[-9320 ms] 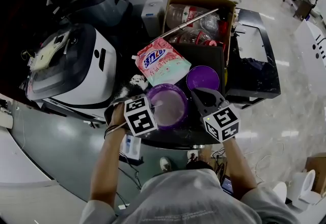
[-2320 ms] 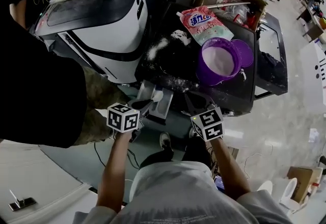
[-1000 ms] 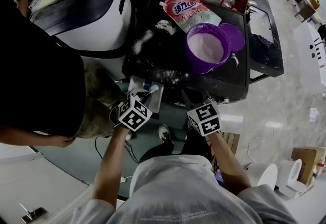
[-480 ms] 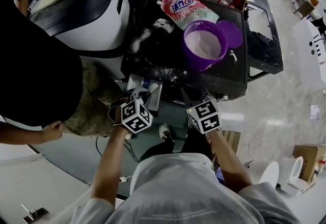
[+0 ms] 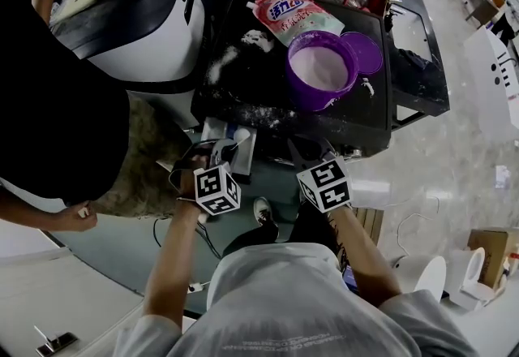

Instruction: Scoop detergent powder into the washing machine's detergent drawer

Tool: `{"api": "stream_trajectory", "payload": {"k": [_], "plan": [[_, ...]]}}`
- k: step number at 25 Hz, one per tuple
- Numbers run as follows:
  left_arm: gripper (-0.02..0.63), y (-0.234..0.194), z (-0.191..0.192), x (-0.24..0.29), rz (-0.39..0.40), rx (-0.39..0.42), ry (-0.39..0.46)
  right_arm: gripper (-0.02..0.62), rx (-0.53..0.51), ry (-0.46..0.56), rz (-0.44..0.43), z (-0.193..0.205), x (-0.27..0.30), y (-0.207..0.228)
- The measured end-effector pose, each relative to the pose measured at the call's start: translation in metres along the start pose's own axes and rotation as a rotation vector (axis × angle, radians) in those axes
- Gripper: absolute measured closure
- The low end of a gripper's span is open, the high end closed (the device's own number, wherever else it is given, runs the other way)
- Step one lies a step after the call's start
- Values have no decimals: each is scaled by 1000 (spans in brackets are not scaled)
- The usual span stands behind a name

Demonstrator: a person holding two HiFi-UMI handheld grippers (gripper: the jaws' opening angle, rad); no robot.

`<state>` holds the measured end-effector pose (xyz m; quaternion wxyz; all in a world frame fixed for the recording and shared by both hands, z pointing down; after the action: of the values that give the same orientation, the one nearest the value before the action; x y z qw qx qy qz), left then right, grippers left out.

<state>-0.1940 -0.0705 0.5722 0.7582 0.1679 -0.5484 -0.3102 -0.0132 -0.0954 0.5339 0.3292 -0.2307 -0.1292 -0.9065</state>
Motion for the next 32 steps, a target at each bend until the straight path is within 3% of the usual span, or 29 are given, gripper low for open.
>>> {"api": "stream_trajectory", "payload": {"k": [4,9,21,25,32], "plan": [[591,6,-4,-2,-31,155,-7,590,1,1,2,1,-2,0],[591,5,-5,-4,-73,227,10,591,17,0,4,4,-2,1],[591,4,-4,5,-66,211,-8,591,15,-3,2,4,-2,0],[591,-1,-4,8,-106,188,-20,590,17,-4,5,4,-3,0],[592,0,-1,9,-98,147,-4,589,21,-8,11,7,-2,3]]}}
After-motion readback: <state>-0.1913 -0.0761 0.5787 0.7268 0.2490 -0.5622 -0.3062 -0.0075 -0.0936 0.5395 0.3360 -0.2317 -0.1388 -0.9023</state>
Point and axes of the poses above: the fingertips, and each gripper's own axes: x forward along the fingers, y to its right, z out of its underside, the point moved 7 cm from there along -x, backward along the fingers, and after that the axes turned 4 degrees about -z, right-handed, at the moved point
